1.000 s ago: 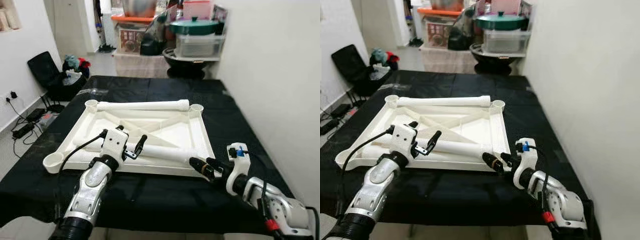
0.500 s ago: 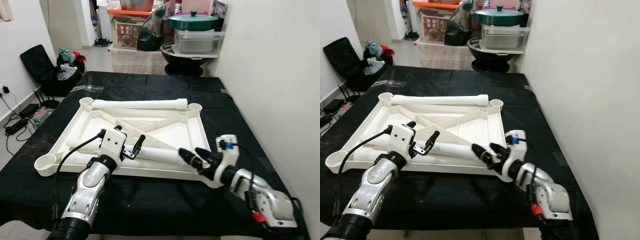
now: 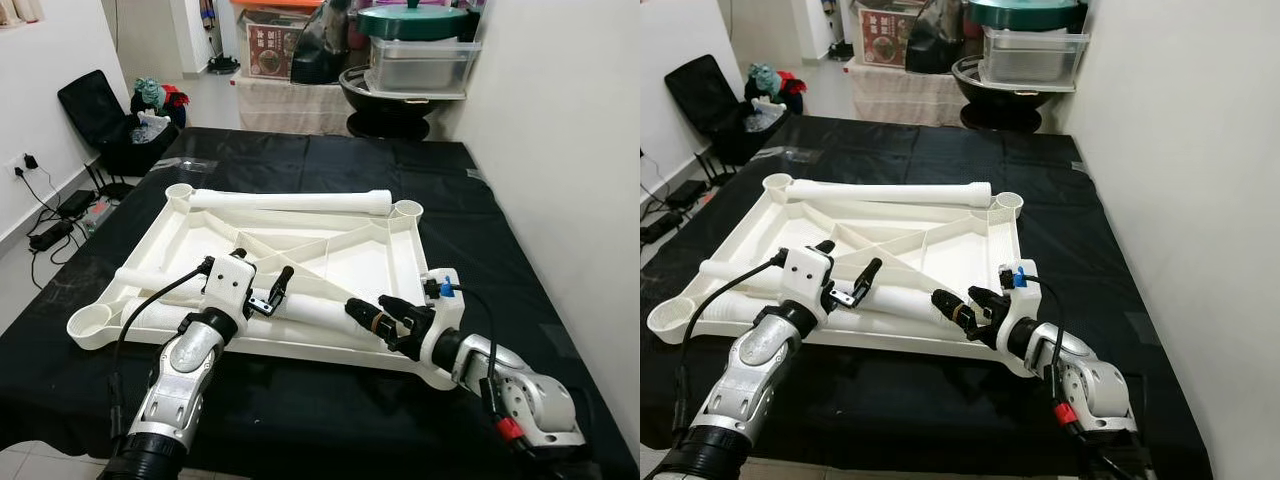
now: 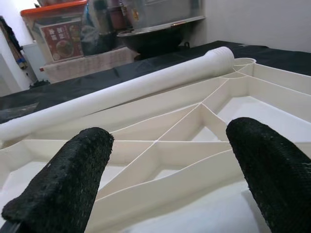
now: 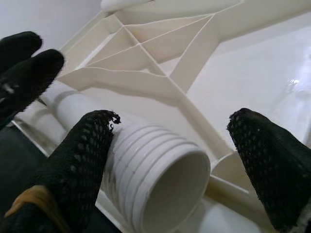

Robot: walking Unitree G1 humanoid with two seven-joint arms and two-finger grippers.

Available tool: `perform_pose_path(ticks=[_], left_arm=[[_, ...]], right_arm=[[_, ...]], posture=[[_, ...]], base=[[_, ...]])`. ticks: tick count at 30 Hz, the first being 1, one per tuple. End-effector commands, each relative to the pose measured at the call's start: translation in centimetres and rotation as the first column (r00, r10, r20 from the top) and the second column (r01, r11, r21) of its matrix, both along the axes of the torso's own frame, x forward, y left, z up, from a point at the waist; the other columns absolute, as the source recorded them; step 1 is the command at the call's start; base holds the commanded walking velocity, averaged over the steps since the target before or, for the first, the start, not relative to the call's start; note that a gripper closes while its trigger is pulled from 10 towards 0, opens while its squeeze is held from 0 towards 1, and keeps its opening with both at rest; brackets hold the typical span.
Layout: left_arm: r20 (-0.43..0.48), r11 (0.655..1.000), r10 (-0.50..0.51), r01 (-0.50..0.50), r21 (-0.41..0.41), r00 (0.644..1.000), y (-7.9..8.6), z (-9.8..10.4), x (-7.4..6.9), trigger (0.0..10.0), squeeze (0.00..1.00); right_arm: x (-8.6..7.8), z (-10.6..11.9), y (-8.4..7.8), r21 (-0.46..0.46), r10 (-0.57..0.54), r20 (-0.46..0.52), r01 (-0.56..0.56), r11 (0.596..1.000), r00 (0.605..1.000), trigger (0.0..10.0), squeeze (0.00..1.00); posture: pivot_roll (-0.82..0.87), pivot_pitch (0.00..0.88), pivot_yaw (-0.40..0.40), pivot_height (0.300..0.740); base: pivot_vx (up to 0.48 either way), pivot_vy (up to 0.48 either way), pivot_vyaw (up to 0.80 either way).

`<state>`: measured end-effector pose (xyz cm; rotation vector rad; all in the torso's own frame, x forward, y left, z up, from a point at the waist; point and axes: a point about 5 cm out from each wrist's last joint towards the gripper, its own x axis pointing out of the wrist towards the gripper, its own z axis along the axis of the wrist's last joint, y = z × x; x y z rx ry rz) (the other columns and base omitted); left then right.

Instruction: Building children table

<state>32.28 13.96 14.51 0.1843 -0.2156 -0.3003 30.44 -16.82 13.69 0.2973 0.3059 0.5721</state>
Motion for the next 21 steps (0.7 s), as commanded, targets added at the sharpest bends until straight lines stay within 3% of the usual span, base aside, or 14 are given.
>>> perform_pose_path(ticks=[1,4,9,15,17,21], left_arm=[[-0.008,1.0,0.006,-0.006,0.006,1.0,0.1,-0.4,-0.2,10.0,0.0],[-0.009,1.0,0.006,-0.006,0.006,1.0,0.2,-0.4,-0.2,10.0,0.0],[-0.012,1.0,0.004,-0.004,0.007,1.0,0.1,-0.5,-0.2,10.0,0.0],[-0.015,1.0,-0.004,0.004,0.005,1.0,-0.1,-0.6,-0.1,10.0,0.0],[-0.016,1.0,-0.007,0.007,0.005,1.0,-0.2,-0.6,-0.1,10.0,0.0],[-0.019,1.0,-0.013,0.013,0.005,1.0,-0.4,-0.8,-0.1,10.0,0.0]], right_arm=[[0.2,-0.5,-0.7,-0.03,-0.039,-0.021,0.038,0.999,0.999,10.0,0.0],[0.3,0.1,-2.3,-0.046,-0.101,-0.015,0.1,0.994,0.995,10.0,0.0],[0.1,0.4,-3.0,-0.045,-0.117,-0.013,0.117,0.992,0.993,10.0,0.0],[-1.2,1.3,-3.6,-0.047,-0.081,-0.003,0.081,0.996,0.997,10.0,0.0],[-1.5,1.9,-3.6,-0.032,-0.07,0.005,0.07,0.997,0.998,10.0,0.0],[-2.1,3.7,-3.6,0.121,-0.047,-0.014,0.049,0.992,0.999,10.0,0.0]], posture=[[0.04,0.0,-0.081,0.74],[0.03,0.0,-0.074,0.74],[0.03,0.0,-0.07,0.74],[0.01,0.0,-0.063,0.74],[0.01,0.0,-0.061,0.74],[0.0,0.0,-0.057,0.74]], base=[[0.0,0.0,0.0],[0.0,0.0,0.0],[0.0,0.0,0.0],[0.0,0.0,0.0],[0.0,0.0,0.0],[0.0,0.0,0.0]])
